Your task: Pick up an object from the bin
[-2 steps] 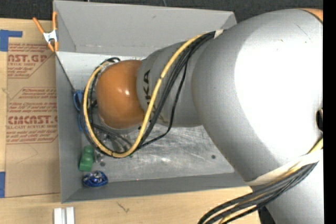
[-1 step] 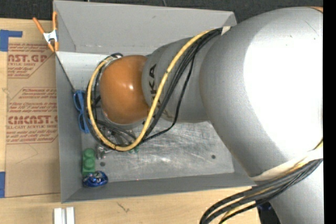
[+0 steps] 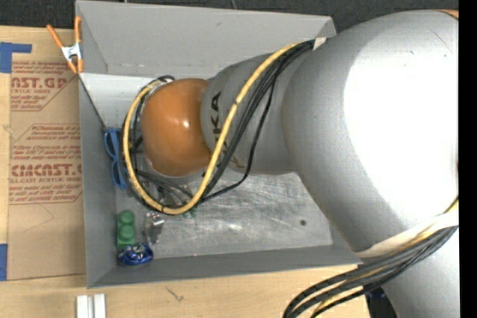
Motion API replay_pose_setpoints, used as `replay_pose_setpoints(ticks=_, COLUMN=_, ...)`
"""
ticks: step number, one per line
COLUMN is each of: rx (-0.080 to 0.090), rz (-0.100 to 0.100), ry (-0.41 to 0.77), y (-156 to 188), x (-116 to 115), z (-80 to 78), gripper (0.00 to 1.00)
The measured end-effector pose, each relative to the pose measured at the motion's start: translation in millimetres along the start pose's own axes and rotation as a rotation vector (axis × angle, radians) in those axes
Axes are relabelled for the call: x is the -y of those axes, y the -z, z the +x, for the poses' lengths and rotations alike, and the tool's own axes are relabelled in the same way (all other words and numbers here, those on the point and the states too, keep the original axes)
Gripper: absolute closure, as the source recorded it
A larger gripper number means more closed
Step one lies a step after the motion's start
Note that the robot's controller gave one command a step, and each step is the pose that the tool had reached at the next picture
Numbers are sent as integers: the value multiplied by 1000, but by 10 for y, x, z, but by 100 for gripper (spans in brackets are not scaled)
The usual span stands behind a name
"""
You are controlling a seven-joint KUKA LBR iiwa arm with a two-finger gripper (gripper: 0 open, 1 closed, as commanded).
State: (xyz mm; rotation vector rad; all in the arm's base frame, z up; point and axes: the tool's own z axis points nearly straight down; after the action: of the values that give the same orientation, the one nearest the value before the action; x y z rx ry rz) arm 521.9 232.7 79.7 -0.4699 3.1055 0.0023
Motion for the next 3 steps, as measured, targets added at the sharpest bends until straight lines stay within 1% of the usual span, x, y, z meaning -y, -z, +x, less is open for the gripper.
replay_pose_setpoints(ticks=1, rx=11, rz=2, ry=514, y=-69, x=-113, z=123, gripper=0)
replay_pose_setpoints(ticks=2, rx=12, rz=2, ry=760, y=-69, x=-215, z=299, gripper=0)
replay_pose_setpoints(ticks=3, rx=11, rz=1, ry=760, y=-70, x=-218, z=302, gripper=0)
